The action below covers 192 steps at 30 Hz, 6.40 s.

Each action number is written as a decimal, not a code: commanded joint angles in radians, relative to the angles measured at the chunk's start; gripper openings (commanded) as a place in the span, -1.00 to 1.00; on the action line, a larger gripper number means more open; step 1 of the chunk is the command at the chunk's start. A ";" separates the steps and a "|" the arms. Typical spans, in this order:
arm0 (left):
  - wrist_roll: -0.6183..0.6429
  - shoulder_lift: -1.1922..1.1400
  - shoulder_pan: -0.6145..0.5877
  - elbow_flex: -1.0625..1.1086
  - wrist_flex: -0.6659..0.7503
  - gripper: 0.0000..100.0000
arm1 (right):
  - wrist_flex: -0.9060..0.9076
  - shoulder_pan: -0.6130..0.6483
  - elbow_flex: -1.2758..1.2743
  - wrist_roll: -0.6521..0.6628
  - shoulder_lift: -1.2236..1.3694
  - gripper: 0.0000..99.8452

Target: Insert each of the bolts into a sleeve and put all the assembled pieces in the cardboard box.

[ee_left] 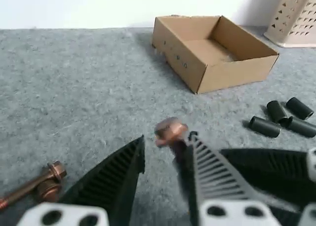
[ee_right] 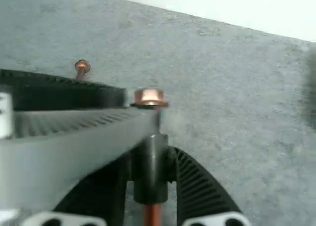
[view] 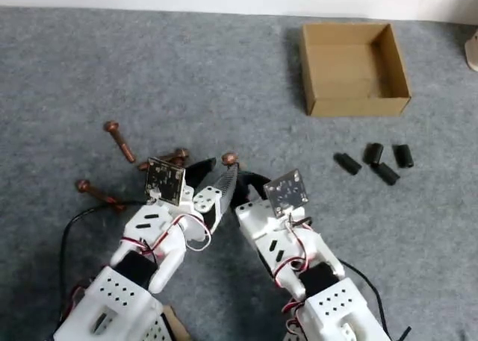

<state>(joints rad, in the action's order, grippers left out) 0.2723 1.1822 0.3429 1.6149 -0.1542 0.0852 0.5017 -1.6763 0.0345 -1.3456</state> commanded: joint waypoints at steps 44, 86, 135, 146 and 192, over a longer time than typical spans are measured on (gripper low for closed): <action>0.081 -0.005 -0.033 -0.050 -0.155 -0.77 | 0.386 -0.403 0.506 0.107 0.320 -0.99; 0.075 -0.013 -0.033 -0.028 -0.155 -0.77 | 0.389 -0.547 2.152 0.219 1.914 -0.99; 0.075 -0.012 -0.030 -0.005 -0.132 -0.77 | 1.294 -0.719 2.904 0.127 2.227 -0.72; 0.075 -0.012 -0.031 -0.004 -0.133 -0.77 | 1.547 -0.819 2.927 0.296 2.137 -0.72; 0.075 -0.010 -0.033 -0.004 -0.130 -0.77 | 1.540 -0.993 2.904 0.703 2.474 -0.72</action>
<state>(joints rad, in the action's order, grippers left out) 0.3429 1.1653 0.3214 1.6164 -0.3046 1.6594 -0.4864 1.2052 0.7219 1.1446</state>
